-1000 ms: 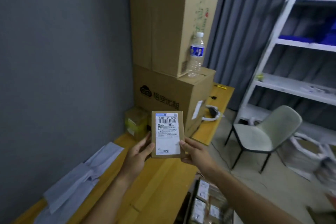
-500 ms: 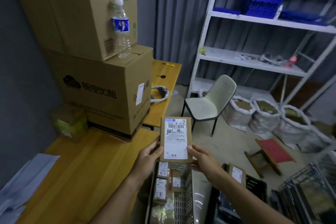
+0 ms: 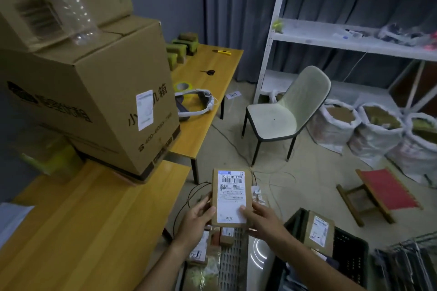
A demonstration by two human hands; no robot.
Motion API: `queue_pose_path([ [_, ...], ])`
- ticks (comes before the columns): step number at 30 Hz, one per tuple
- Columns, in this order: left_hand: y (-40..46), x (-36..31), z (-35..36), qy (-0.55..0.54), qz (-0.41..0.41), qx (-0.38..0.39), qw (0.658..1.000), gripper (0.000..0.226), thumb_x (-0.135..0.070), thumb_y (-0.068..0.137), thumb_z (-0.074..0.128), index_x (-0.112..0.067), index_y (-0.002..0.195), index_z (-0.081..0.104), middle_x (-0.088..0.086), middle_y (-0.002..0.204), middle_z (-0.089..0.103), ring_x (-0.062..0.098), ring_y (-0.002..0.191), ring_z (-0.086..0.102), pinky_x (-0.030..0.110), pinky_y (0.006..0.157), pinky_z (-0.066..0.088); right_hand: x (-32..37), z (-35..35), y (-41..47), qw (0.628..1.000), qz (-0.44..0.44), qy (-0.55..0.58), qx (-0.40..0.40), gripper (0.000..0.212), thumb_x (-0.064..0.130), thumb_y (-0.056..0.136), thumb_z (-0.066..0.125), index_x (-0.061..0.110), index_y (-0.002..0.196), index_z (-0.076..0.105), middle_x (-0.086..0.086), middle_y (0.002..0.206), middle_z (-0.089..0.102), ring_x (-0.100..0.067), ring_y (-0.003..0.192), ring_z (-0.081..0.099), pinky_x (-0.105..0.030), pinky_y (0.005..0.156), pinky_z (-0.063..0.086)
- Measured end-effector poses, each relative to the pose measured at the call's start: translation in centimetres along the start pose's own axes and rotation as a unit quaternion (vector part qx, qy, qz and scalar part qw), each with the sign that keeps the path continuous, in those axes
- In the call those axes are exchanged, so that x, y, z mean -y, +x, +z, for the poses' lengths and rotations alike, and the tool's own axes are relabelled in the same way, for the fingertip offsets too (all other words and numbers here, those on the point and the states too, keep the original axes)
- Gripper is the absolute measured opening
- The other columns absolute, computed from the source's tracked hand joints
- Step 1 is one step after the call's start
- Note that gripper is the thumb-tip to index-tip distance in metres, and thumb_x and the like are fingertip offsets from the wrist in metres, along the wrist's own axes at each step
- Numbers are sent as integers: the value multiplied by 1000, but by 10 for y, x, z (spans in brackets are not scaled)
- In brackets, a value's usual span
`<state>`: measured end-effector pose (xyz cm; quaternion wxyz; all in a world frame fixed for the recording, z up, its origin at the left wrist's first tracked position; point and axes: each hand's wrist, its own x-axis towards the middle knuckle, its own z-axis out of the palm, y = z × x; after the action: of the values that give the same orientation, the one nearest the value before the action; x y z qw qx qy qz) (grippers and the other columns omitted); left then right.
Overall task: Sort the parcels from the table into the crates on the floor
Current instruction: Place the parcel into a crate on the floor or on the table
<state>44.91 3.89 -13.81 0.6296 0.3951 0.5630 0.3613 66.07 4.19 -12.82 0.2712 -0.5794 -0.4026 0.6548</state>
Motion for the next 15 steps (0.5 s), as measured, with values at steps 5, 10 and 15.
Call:
queue_pose_path([
  [5, 68, 55, 8, 1, -48, -1, 999, 41, -13, 102, 53, -34, 136, 50, 0, 119, 73, 15, 105, 72, 27, 82, 59, -54, -17, 75, 999, 36, 9, -9, 31, 36, 98, 63, 26, 127, 63, 5, 112, 77, -17, 104, 74, -47, 100, 55],
  [10, 148, 151, 5, 19, -97, 4, 995, 38, -24, 101, 58, -48, 130, 55, -5, 119, 73, 13, 106, 71, 34, 85, 60, -140, -24, 156, 996, 72, 26, -38, 31, 39, 97, 63, 28, 126, 64, 7, 109, 78, -15, 100, 75, -41, 93, 58],
  [15, 223, 263, -2, 69, -131, 41, 988, 35, -20, 103, 52, -45, 126, 59, -14, 122, 71, 9, 116, 66, 38, 103, 52, -238, -27, 236, 991, 104, 54, -64, 25, 29, 100, 61, 26, 124, 64, 5, 107, 78, -15, 97, 76, -34, 83, 60],
])
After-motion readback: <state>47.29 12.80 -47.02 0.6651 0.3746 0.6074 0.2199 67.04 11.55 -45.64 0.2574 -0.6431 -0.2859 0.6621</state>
